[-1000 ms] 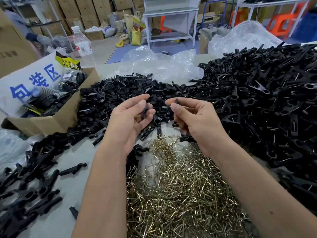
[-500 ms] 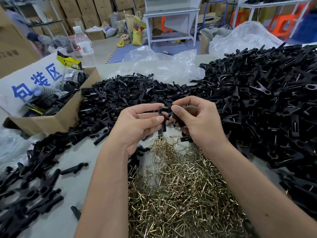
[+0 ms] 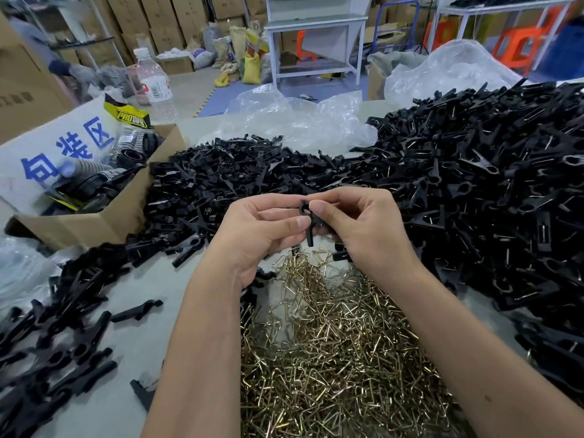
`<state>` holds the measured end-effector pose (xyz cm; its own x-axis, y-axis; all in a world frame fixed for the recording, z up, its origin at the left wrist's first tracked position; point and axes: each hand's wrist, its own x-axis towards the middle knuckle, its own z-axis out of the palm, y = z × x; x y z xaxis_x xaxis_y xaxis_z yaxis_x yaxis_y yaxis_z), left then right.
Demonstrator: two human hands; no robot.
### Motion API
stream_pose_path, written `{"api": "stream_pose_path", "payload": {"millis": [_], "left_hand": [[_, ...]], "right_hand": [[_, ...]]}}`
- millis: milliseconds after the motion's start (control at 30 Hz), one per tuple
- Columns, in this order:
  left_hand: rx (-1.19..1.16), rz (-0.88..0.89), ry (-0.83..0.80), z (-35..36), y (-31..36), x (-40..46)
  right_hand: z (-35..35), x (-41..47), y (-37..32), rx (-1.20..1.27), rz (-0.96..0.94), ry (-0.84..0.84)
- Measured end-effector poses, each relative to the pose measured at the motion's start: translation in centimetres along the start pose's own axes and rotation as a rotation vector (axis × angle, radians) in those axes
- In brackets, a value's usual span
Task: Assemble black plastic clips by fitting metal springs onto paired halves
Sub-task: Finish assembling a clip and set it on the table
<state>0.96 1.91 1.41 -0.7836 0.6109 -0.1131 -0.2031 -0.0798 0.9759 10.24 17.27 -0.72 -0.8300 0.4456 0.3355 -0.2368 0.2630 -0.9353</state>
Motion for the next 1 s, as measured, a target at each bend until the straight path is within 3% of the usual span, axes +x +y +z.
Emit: {"api": "stream_pose_path", "payload": {"millis": [200, 467, 1000], "left_hand": [[0.007, 0.031, 0.061, -0.32, -0.31, 0.03], [0.111, 0.049, 0.092, -0.40, -0.49, 0.19], [0.088, 0.048, 0.061, -0.46, -0.52, 0.16]], "right_hand": [[-0.29, 0.09, -0.19, -0.062, 0.056, -0.126], [-0.34, 0.05, 0.08, -0.035, 0.068, -0.061], [-0.12, -0.12, -0.07, 0.063, 0.105, -0.016]]}}
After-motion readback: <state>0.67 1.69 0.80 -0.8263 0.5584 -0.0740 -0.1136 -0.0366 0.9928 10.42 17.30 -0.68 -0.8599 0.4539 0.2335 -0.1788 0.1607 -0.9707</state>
